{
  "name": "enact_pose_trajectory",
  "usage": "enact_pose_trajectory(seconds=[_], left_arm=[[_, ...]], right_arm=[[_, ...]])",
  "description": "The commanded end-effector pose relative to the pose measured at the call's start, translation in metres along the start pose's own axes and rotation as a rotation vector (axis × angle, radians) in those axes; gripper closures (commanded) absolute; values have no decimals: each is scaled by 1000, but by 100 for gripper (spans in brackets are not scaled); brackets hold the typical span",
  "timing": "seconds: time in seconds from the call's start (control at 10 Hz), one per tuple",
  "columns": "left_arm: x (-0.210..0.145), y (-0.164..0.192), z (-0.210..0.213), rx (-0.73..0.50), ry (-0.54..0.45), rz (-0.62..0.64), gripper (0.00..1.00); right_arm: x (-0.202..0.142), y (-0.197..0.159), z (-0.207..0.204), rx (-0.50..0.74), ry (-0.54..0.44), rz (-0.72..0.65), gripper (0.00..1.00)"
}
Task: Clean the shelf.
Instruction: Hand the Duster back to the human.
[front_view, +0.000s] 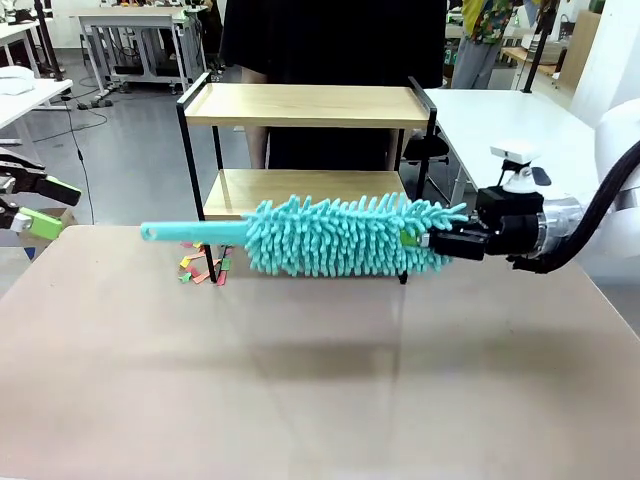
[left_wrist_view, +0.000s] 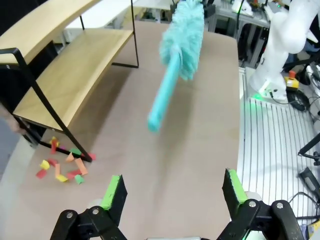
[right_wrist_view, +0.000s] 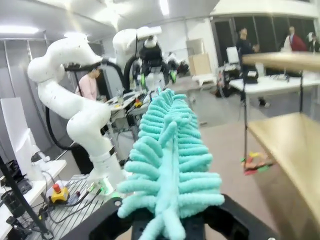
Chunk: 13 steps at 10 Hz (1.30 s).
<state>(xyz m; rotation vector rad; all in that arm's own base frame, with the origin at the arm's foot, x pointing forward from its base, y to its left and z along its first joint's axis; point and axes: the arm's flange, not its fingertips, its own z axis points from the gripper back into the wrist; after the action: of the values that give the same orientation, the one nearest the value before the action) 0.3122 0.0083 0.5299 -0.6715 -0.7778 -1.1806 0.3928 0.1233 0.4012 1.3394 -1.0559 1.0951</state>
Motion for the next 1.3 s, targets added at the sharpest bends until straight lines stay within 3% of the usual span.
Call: enact_pose_trajectory(seconds=[0.0, 0.3, 0.5, 0.7, 0.9, 1.2], left_arm=[[3, 1, 0, -5, -6, 2, 0], [3, 1, 0, -5, -6, 2, 0], [3, 1, 0, -5, -6, 2, 0], [3, 1, 0, -5, -6, 2, 0], [3, 1, 0, -5, -6, 2, 0], [3, 1, 0, -5, -6, 2, 0]], right_arm=[[55, 21, 11, -81, -114, 87, 83], [142, 45, 43, -334, -187, 199, 83], [177, 60, 86, -592, -229, 232, 83], [184, 73, 131, -855, -276, 234, 83], [168, 84, 174, -1105, -292, 229, 83], [128, 88, 214, -1335, -261, 192, 83]])
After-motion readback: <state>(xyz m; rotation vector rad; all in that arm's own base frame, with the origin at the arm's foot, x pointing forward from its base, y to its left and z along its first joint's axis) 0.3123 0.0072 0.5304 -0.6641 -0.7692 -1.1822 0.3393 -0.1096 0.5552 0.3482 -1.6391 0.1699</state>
